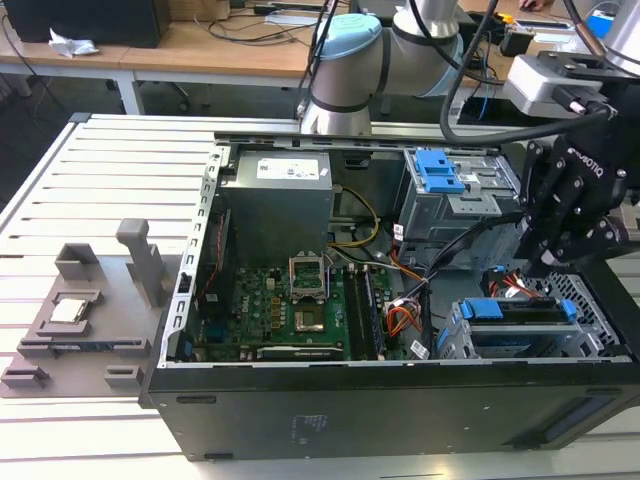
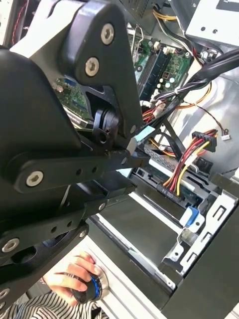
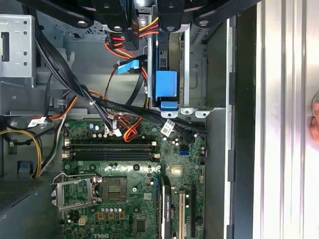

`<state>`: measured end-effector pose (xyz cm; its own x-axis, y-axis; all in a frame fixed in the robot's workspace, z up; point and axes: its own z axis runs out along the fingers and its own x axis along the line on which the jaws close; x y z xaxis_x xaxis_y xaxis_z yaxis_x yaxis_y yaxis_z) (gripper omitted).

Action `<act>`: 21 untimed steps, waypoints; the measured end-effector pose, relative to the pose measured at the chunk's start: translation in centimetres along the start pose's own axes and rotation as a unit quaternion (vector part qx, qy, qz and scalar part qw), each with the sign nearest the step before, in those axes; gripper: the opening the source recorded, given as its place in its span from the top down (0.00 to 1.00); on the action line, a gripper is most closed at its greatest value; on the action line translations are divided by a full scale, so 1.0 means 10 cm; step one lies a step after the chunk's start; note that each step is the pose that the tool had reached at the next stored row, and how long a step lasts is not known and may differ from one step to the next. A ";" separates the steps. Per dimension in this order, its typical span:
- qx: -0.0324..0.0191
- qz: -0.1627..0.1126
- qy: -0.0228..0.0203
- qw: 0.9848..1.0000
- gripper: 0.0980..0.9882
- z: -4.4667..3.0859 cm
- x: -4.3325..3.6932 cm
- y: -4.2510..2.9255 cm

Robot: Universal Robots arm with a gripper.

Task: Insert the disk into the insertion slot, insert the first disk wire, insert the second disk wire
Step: 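Insert the second disk wire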

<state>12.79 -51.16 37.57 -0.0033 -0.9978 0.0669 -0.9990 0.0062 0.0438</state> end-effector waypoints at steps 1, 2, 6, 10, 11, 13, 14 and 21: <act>0.000 0.000 0.000 1.000 0.77 0.003 -0.016 0.010; 0.000 0.000 0.000 1.000 0.77 0.007 -0.036 0.020; 0.000 0.000 0.000 1.000 0.77 0.021 -0.101 0.059; 0.000 -0.003 0.000 1.000 0.77 0.064 -0.156 0.138; 0.000 -0.004 0.001 1.000 0.77 0.075 -0.167 0.153; 0.001 -0.010 0.005 1.000 0.77 0.113 -0.197 0.195; 0.001 -0.012 0.008 1.000 0.77 0.115 -0.200 0.199; 0.002 -0.033 0.033 0.999 0.77 0.150 -0.259 0.207</act>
<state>10.67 -48.66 35.99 0.0662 -0.9893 0.1299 -0.9971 -0.0607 0.0455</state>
